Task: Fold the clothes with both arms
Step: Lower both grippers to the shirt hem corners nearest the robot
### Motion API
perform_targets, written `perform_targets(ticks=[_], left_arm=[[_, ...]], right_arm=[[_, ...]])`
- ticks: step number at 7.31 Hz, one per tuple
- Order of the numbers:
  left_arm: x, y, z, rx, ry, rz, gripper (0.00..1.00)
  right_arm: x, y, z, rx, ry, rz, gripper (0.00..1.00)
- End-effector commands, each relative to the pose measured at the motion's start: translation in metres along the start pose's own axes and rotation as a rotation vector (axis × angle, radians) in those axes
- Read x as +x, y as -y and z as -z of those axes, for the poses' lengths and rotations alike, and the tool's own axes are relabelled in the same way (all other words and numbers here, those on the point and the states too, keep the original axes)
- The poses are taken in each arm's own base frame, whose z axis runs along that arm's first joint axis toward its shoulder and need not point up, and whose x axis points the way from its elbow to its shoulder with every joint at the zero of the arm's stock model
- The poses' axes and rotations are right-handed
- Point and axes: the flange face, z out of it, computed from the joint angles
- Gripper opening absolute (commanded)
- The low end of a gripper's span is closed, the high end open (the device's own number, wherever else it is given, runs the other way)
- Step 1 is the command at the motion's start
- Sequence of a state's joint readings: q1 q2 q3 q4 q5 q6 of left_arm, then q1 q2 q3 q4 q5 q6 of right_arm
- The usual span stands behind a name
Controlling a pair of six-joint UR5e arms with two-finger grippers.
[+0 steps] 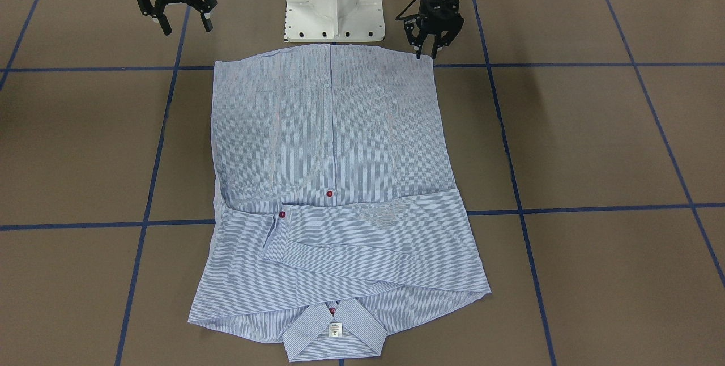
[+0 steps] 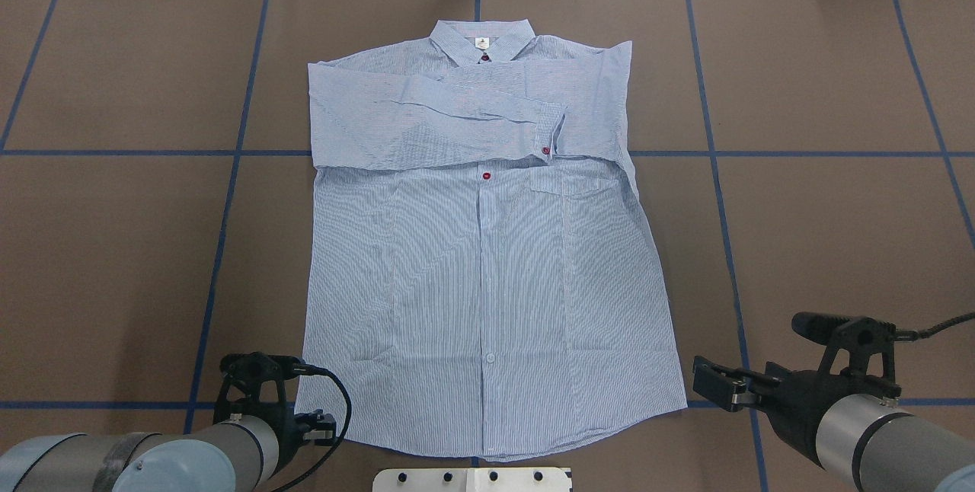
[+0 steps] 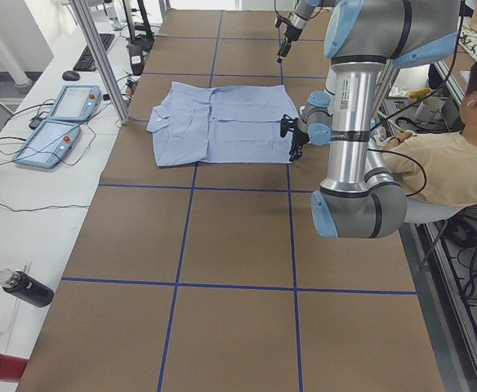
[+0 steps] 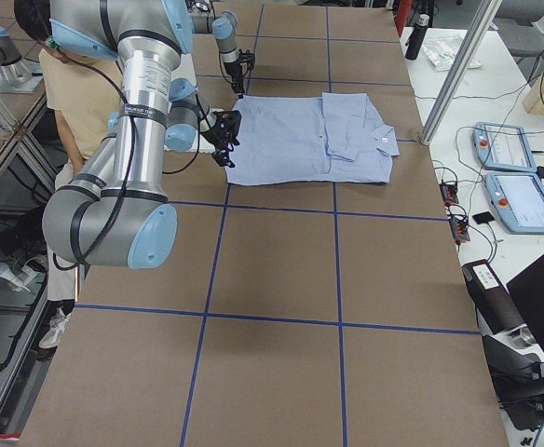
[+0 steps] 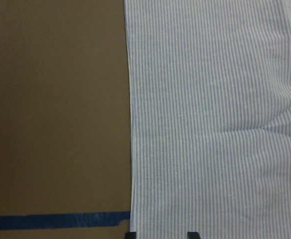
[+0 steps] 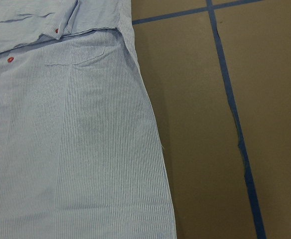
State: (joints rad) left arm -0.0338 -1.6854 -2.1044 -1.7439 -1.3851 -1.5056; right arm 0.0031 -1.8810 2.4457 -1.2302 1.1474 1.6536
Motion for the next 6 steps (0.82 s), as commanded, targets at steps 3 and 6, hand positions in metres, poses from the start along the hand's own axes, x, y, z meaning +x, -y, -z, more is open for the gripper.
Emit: perform_targets(ticks=[3, 6], left_arm=[[-0.0005, 0.0013, -0.0010, 0.002, 0.001, 0.001, 0.46], [-0.0019, 0.0024, -0.0039, 0.005, 0.008, 0.002, 0.47]], right_arm=[[-0.0006, -0.0001, -0.0001, 0.000, 0.001, -0.001, 1.00], [-0.0006, -0.0001, -0.0001, 0.000, 0.001, -0.001, 1.00]])
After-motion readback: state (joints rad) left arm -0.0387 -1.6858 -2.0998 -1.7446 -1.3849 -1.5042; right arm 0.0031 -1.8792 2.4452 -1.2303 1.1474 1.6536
